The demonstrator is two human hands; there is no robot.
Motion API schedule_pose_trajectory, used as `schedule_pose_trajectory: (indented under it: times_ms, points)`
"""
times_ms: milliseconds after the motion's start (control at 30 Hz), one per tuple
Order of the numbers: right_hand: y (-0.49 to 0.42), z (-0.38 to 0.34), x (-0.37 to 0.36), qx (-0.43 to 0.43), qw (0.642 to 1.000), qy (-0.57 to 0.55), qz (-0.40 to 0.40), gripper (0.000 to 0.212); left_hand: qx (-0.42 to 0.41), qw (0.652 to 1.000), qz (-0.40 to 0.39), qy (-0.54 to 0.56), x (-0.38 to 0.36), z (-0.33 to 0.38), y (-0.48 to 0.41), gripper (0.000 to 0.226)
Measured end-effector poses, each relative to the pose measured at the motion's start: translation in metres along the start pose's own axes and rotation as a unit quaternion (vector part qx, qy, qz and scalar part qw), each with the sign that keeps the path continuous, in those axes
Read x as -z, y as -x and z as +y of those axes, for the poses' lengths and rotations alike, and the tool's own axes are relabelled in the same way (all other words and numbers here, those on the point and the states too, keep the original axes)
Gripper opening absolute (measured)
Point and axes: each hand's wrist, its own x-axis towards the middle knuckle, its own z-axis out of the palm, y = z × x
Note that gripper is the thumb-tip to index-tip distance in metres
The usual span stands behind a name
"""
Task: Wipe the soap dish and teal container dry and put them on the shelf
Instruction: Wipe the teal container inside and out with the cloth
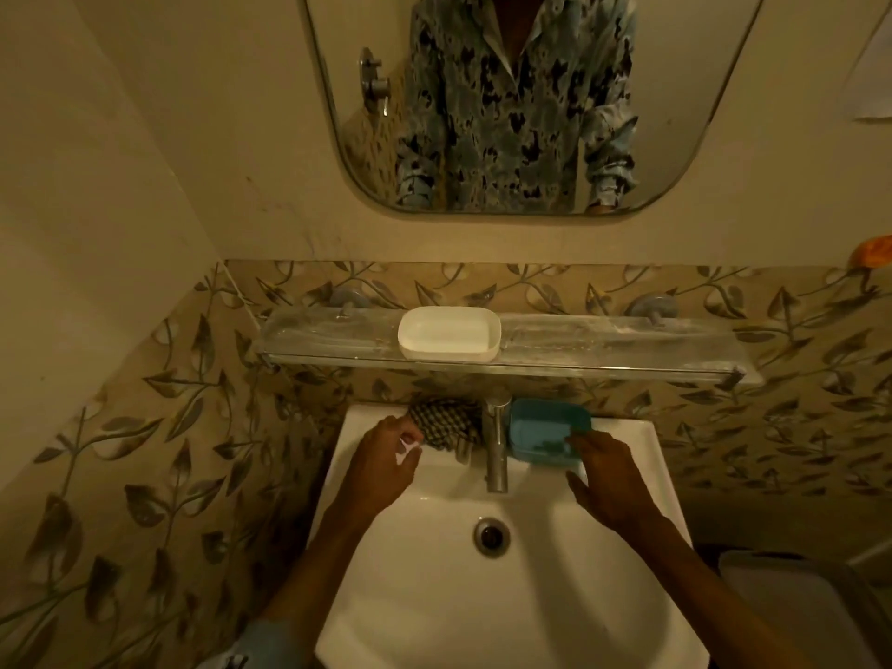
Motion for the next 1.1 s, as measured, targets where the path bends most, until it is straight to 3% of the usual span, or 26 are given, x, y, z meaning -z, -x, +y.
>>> schedule_pose_trajectory:
  times_ms: [67,167,233,333,533,600,700,833,933,1000,1100]
  points:
    - [-0.007,0.012,-0.016,0.001,0.997,0.068,-0.041,0.059,0.019,0.996,-0.083,-0.034,-0.018,-0.014,-0.008,0.029]
    - [-0.013,0.014,-0.028,0.001,0.991,0.114,-0.064,0.058,0.027,0.989,-0.134,-0.059,-0.036,-0.013,-0.027,0.051]
    - [-0.015,0.01,-0.031,0.003,0.991,0.117,-0.063,0.052,-0.014,0.989,-0.138,-0.048,-0.046,-0.006,-0.044,0.058]
    - [-0.014,0.006,-0.032,0.008,0.995,0.09,-0.042,0.043,-0.081,0.976,-0.158,-0.125,-0.059,-0.007,-0.063,0.067]
    - [0.011,-0.009,-0.012,-0.045,0.992,-0.097,0.062,0.022,-0.044,0.948,-0.168,-0.265,-0.083,-0.024,-0.067,0.078]
    - [0.024,-0.017,-0.001,-0.072,0.978,-0.175,0.091,0.01,-0.024,0.937,-0.178,-0.301,-0.086,-0.026,-0.066,0.068]
    - [0.041,-0.023,0.01,-0.142,0.936,-0.309,0.089,0.012,-0.001,0.93,-0.188,-0.314,-0.086,-0.031,-0.062,0.056]
    - [0.065,-0.032,0.013,-0.184,0.873,-0.439,0.102,0.007,0.043,0.954,-0.174,-0.24,-0.079,-0.032,-0.04,0.047]
    - [0.079,-0.036,0.012,-0.211,0.835,-0.496,0.107,0.007,0.114,0.981,-0.13,-0.082,-0.069,-0.022,-0.012,0.035]
    - [0.086,-0.039,0.012,-0.222,0.824,-0.511,0.098,0.007,0.172,0.978,-0.101,0.063,-0.06,-0.011,0.005,0.016]
    - [0.096,-0.043,0.013,-0.224,0.814,-0.532,0.065,0.014,0.208,0.95,-0.064,0.226,-0.047,0.012,0.03,0.023]
